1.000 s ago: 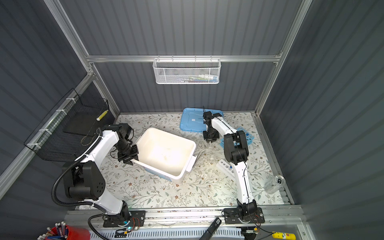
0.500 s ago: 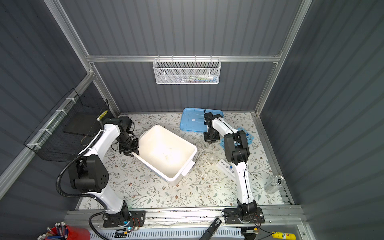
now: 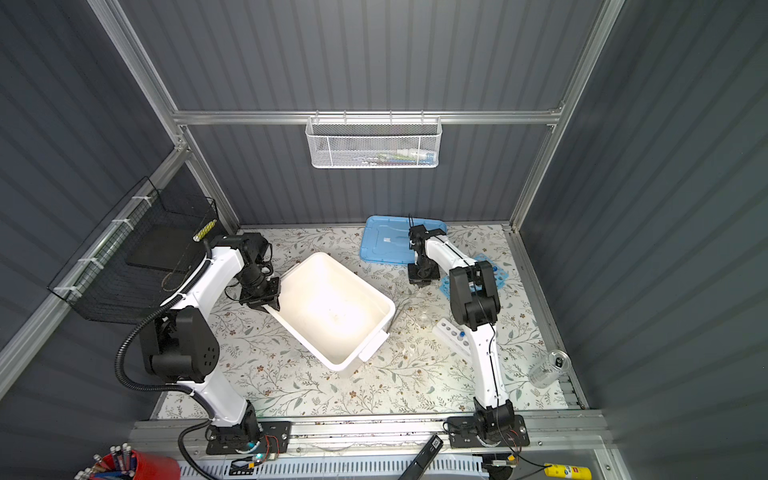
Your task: Organize the chemistry lab equipment
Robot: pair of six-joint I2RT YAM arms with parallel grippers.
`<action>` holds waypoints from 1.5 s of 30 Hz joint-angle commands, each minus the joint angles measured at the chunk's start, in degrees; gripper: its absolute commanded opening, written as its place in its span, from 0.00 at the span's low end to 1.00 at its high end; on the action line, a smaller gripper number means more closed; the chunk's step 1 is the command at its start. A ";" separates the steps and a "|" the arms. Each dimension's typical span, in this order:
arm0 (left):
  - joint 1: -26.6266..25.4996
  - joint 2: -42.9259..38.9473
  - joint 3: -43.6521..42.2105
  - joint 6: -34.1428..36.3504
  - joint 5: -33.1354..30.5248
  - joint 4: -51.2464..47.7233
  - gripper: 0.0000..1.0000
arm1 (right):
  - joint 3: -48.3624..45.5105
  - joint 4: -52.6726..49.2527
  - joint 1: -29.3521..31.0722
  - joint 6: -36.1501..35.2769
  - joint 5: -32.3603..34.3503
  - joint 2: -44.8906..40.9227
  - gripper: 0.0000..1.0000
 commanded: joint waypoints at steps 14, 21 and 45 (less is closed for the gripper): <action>-3.07 -0.23 -0.73 5.16 5.98 5.29 0.25 | 1.98 0.01 -0.25 0.38 1.30 -0.52 0.00; -3.07 -1.19 -0.04 4.42 5.23 5.69 0.41 | 3.12 0.58 -0.42 0.56 1.29 -0.92 0.00; -3.07 -9.84 1.44 0.59 11.18 15.17 0.79 | 25.28 -11.31 2.84 2.74 0.48 -9.81 0.00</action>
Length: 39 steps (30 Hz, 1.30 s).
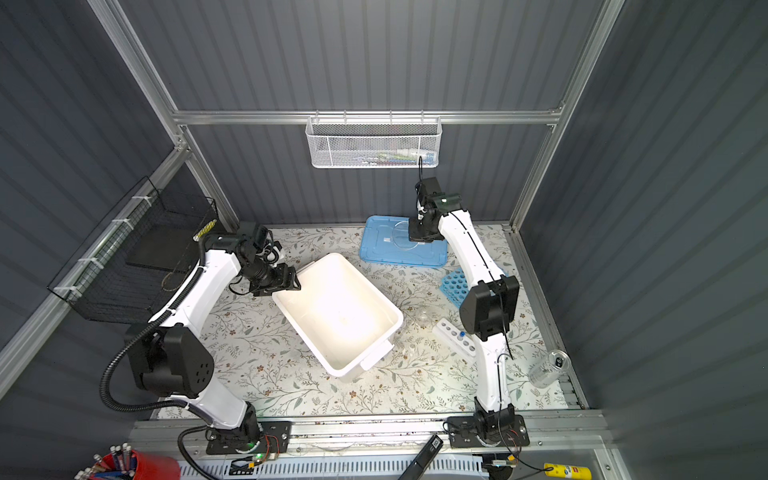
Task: Organize the chemistry lab equipment
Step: 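Lift the petri dish with the right gripper and carry it over the bin, then lower the petri dish into the white bin beside the beaker with the right gripper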
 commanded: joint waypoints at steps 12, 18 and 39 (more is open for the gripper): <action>-0.36 -8.57 -3.01 -4.45 1.65 11.76 0.84 | 11.63 -9.25 12.26 2.25 1.78 1.50 0.00; -0.36 -12.34 -5.70 -6.69 -2.95 13.41 0.86 | 12.39 -9.33 17.33 2.38 4.39 1.50 0.00; -0.27 -28.56 -17.06 -10.91 -13.32 14.14 0.93 | 11.82 -4.17 31.62 1.09 13.62 8.20 0.00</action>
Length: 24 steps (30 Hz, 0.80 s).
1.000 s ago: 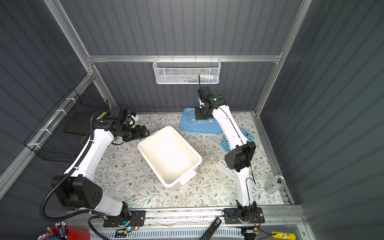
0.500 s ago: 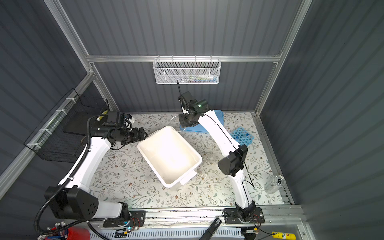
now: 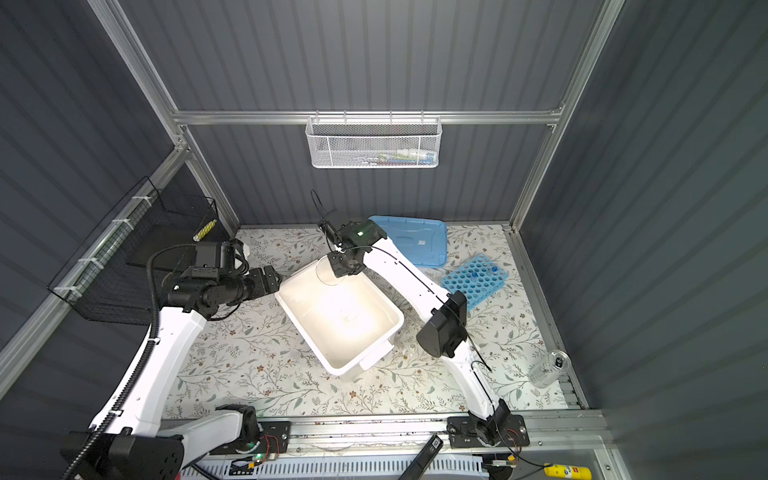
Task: Organize the chemistry lab equipment
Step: 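Lower the petri dish into the white bin beside the beaker with the right gripper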
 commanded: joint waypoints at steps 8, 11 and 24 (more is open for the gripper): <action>-0.27 -3.12 -1.74 1.19 -1.75 -0.69 0.93 | -12.54 8.77 3.50 0.00 3.44 -3.54 0.00; -0.27 -3.99 -2.90 0.92 -1.28 -0.24 0.93 | -19.70 14.65 4.19 -0.52 5.42 -5.91 0.00; -0.27 -6.12 -4.73 0.44 -0.11 0.29 0.93 | -23.38 22.76 4.29 -3.79 5.56 -2.98 0.00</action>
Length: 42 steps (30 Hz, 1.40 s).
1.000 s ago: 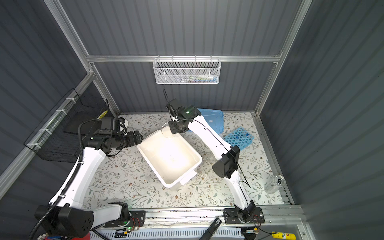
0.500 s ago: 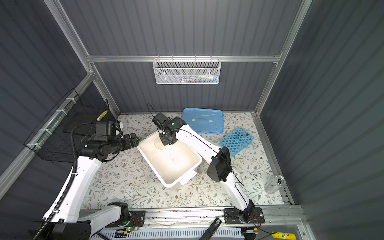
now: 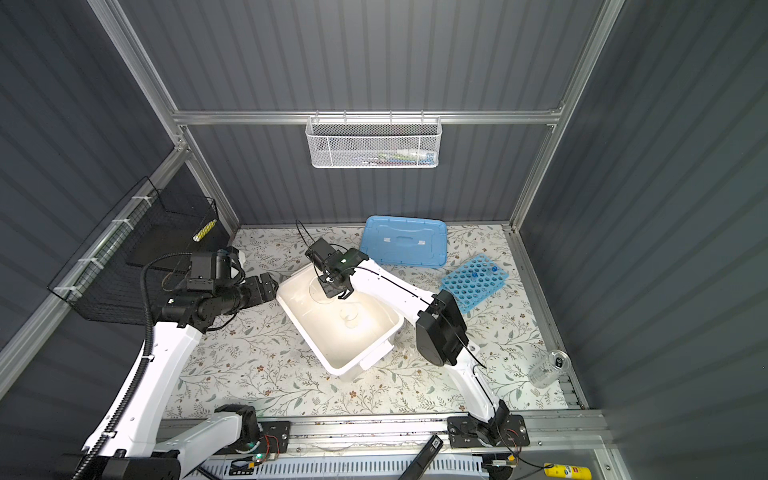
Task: Organize the chemistry lab equipment
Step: 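Lower the petri dish into the white bin beside the beaker with the right gripper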
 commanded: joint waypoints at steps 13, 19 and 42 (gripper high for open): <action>-0.27 -1.32 -0.79 0.57 1.31 0.52 0.93 | -6.15 8.75 -0.20 -4.30 1.34 1.45 0.00; -0.27 -1.23 -0.75 0.57 1.40 0.51 0.93 | -7.04 8.78 -0.26 -4.61 0.78 1.96 0.00; -0.25 -0.70 -1.36 0.65 2.12 1.39 0.93 | -16.64 12.78 -0.35 -2.42 0.64 -0.51 0.00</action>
